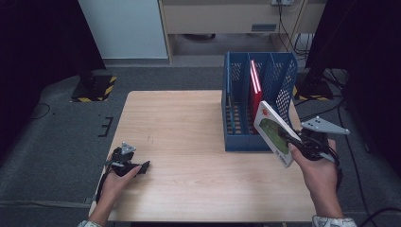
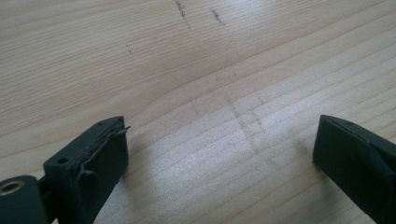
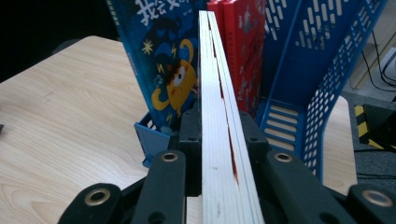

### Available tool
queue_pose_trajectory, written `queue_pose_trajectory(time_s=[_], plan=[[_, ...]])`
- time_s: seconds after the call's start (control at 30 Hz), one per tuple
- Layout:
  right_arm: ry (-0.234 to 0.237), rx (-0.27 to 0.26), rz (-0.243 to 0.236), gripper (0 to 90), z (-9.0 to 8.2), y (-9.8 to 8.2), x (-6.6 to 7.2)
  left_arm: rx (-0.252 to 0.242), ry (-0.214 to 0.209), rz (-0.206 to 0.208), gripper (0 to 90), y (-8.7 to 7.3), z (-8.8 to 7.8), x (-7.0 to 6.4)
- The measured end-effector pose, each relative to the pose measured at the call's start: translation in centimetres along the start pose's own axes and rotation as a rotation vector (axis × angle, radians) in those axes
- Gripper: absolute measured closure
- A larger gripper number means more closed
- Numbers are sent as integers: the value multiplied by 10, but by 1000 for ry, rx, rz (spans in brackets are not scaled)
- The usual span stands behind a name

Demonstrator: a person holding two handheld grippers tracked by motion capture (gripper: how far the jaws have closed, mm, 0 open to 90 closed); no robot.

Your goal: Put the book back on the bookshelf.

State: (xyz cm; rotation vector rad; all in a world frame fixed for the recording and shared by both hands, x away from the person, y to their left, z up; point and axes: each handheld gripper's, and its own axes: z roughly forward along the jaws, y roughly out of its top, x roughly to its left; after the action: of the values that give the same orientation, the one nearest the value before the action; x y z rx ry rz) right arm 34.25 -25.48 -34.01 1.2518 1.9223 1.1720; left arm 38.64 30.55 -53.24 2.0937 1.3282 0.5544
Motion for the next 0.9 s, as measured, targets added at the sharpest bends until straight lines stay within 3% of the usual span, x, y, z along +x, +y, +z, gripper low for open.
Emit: queue_pose_trajectory(time_s=[0.9], plan=[[-103, -6, 55, 763, 15, 10, -30, -3, -3, -10, 21, -1, 1, 1]])
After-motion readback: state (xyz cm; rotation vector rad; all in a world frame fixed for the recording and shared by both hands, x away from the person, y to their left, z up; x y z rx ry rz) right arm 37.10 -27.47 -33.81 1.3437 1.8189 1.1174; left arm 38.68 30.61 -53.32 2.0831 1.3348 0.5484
